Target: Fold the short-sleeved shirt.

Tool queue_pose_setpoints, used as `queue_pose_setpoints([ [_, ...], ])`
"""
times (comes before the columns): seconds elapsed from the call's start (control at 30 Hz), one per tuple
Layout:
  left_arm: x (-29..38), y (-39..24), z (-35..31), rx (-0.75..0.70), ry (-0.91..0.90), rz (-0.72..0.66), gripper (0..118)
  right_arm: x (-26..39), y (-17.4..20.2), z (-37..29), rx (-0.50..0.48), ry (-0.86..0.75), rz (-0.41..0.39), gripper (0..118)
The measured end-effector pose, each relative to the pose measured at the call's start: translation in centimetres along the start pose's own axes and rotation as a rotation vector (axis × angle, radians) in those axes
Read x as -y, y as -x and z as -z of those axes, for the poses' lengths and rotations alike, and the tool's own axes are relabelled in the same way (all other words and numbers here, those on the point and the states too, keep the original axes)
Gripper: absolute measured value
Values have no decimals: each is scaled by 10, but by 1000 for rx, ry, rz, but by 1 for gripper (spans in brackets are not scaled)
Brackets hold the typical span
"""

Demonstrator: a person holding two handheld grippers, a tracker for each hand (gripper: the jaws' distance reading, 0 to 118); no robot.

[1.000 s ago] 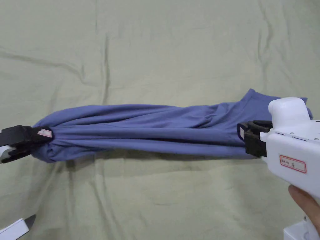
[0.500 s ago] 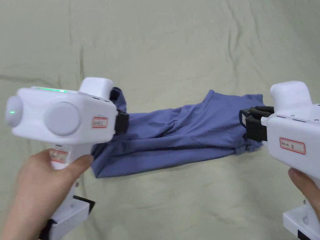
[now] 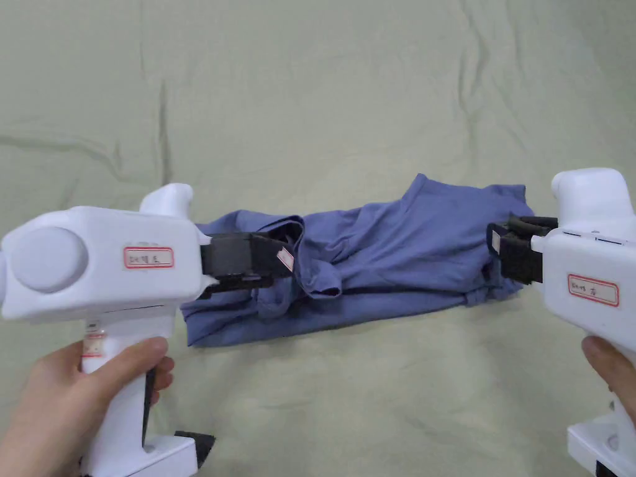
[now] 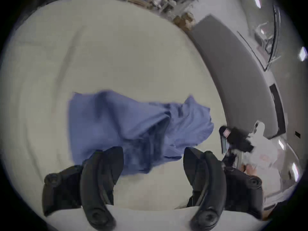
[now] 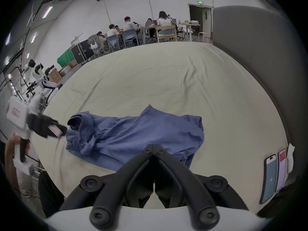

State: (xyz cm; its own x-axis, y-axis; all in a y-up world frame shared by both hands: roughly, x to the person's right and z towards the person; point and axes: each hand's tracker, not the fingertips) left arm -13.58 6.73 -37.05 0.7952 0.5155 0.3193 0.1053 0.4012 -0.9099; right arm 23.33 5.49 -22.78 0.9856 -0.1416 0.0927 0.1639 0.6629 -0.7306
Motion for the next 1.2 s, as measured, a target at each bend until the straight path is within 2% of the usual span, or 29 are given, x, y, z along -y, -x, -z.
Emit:
queue_pose_setpoints([
  [0.1,-3,14,-41,-113,-179,-45,82,-1,1,0,1,1,-9,2],
  [0.13,-3,13,-46,-123,-253,-13,76,-2,1,0,0,2,-9,2],
  [0.17,-7,14,-45,-141,-295,40,39,-2,1,0,-2,2,-8,2],
  [0.2,-11,14,-32,-149,-215,19,0,-2,1,1,-3,3,-8,2],
  [0.23,-12,14,-17,-201,-199,15,0,-2,1,1,1,5,-9,2],
  [0.3,-15,0,30,-214,-54,128,0,-1,1,3,9,12,-12,2],
  [0.37,-12,-16,78,-243,-7,202,0,0,0,4,15,20,-10,2],
  [0.47,-10,-39,136,-213,101,195,0,2,-3,6,29,39,-8,2],
  [0.63,-7,-88,151,-101,87,289,0,5,-15,10,48,60,-9,2],
  [0.77,-11,-90,131,-65,89,266,0,3,-18,3,48,45,6,2],
  [0.87,-16,-78,76,112,-2,148,0,0,-19,-2,47,35,13,2],
  [0.93,-17,-67,33,176,-85,100,0,-1,-18,-5,45,28,17,2],
  [1.03,-18,-23,-15,309,-190,-14,0,-1,-15,-8,36,23,26,2],
  [1.07,-18,-6,-26,329,-207,-47,1,0,-13,-9,27,22,31,2],
  [1.1,-17,13,-31,337,-204,-88,25,0,-12,-9,21,23,33,2],
  [1.17,-13,56,-31,227,-118,-152,109,1,-6,-10,13,29,31,2],
  [1.2,-8,69,-30,141,-127,-151,110,2,-4,-10,11,32,28,2],
])
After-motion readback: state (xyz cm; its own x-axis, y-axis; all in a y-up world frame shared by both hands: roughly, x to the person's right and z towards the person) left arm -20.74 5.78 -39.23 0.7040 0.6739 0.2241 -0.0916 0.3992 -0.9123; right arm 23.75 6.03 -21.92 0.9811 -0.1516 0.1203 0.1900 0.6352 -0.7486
